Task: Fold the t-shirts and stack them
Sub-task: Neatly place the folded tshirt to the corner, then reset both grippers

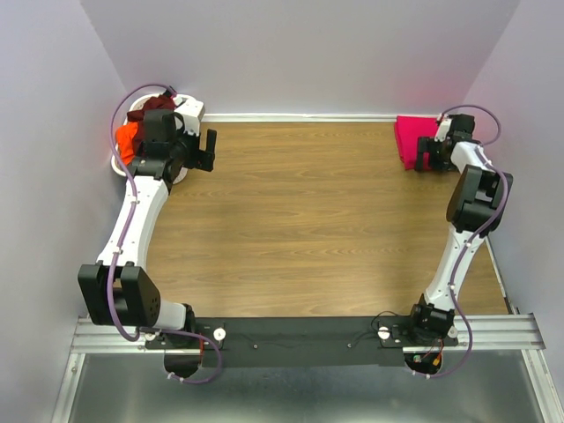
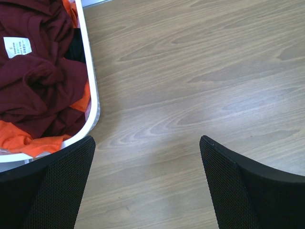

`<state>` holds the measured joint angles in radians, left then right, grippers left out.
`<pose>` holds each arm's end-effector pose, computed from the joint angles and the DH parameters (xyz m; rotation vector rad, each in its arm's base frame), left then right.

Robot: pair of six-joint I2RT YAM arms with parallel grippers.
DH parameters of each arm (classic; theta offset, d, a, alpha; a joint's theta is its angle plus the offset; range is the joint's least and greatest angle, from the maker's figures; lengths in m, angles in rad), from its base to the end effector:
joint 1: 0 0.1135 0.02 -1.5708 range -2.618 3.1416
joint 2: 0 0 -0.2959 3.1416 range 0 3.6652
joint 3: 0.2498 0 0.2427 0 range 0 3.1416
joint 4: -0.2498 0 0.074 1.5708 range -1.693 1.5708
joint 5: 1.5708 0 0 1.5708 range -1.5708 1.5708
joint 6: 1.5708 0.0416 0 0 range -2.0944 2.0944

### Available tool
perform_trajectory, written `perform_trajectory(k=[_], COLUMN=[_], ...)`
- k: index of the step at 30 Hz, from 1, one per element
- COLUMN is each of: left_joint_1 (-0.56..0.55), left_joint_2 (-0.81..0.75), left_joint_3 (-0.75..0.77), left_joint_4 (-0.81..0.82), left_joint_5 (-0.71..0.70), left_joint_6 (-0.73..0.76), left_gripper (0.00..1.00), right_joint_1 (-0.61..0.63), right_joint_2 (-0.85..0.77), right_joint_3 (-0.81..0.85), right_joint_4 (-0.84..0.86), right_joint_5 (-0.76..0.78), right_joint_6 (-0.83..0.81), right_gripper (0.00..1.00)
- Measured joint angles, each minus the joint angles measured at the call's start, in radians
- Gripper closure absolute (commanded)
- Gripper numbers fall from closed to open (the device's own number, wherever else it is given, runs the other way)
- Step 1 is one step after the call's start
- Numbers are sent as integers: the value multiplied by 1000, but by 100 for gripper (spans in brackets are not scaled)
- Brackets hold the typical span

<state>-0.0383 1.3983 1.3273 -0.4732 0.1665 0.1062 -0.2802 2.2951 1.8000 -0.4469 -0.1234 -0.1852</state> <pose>0.3060 -0.0186 0.3886 0.2510 2.0946 -0.1354 0.5005 -0.1387 0.1829 0.0686 2.5019 -0.0372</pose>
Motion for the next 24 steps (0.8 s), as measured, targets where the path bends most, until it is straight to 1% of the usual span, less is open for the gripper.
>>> perform_trajectory(k=[8,12,17,20,24], left_joint_1=[0,0,2,6,6], left_joint_2=[21,21,21,22,32], left_joint_3=[4,8,26,52,81], left_joint_4=[-1,-2,-14,-39,-50], left_joint_5=[0,1,19,63,138], left_joint_6=[0,0,1,6,22], left_gripper=[2,2,2,2,2], right_joint_1=[9,10,18,19,19], right_joint_2=[11,-17,-101,-162,-289], right_joint_3=[19,-23,-102,-105,-78], right_joint_4=[-3,0,-72,-120,-203], right_joint_5=[0,-1,-2,-14,-66], right_joint_6=[0,-1,-19,-31,-51], right_gripper=[0,0,0,0,0])
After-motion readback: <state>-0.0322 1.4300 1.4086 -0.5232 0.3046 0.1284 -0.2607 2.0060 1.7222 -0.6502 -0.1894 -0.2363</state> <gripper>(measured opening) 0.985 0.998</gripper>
